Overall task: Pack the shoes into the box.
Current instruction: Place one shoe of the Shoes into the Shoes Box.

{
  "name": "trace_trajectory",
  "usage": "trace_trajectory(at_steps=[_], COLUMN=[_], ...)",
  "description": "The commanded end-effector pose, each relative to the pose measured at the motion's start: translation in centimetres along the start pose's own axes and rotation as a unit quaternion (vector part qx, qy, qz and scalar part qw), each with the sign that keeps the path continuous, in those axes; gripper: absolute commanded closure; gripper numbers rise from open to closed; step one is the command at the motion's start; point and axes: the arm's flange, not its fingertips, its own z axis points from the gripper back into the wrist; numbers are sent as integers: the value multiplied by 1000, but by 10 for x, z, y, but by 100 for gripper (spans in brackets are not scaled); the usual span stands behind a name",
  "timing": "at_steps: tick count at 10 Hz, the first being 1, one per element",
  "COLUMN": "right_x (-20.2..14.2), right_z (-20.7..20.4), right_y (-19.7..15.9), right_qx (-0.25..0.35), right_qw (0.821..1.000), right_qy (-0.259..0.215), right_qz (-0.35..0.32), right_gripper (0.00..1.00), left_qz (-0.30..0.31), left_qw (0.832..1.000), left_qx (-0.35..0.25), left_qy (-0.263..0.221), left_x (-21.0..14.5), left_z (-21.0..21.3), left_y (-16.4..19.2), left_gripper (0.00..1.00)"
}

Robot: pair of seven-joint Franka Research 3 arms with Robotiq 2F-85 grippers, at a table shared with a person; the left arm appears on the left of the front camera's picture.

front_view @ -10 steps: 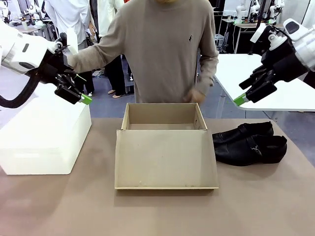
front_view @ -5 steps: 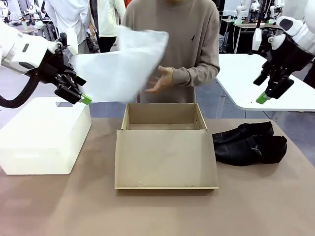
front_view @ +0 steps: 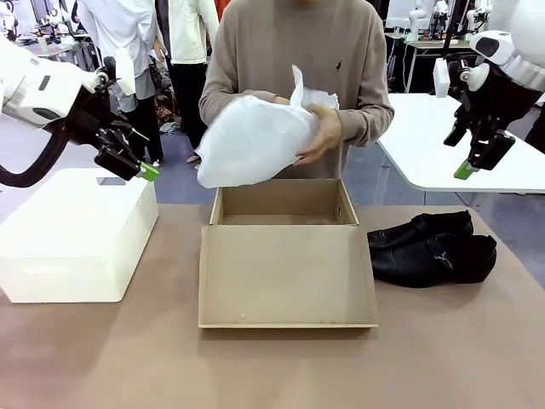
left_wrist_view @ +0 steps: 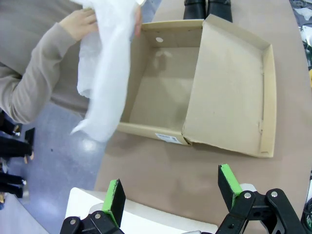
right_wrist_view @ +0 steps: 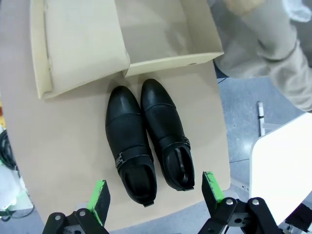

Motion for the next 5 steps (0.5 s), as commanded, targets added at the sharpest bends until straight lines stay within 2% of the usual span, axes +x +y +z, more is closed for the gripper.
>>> trace_trajectory(at_steps=[1, 5], right_x=[-2, -2], right_z=[1, 1], right_y=[-1, -1], right_qx=[1, 1], right_qw=[1000, 1000], right_qy=[-8, -8], right_qz=[-4, -4], right_gripper=[0, 0], left_qz=[-5, -5], left_qw=[1000, 1000], left_qx=[-7, -7], left_qy=[-8, -8], left_x=[-2, -2], left_z=[-1, -1], left_y=[2, 2], left_gripper=[0, 0])
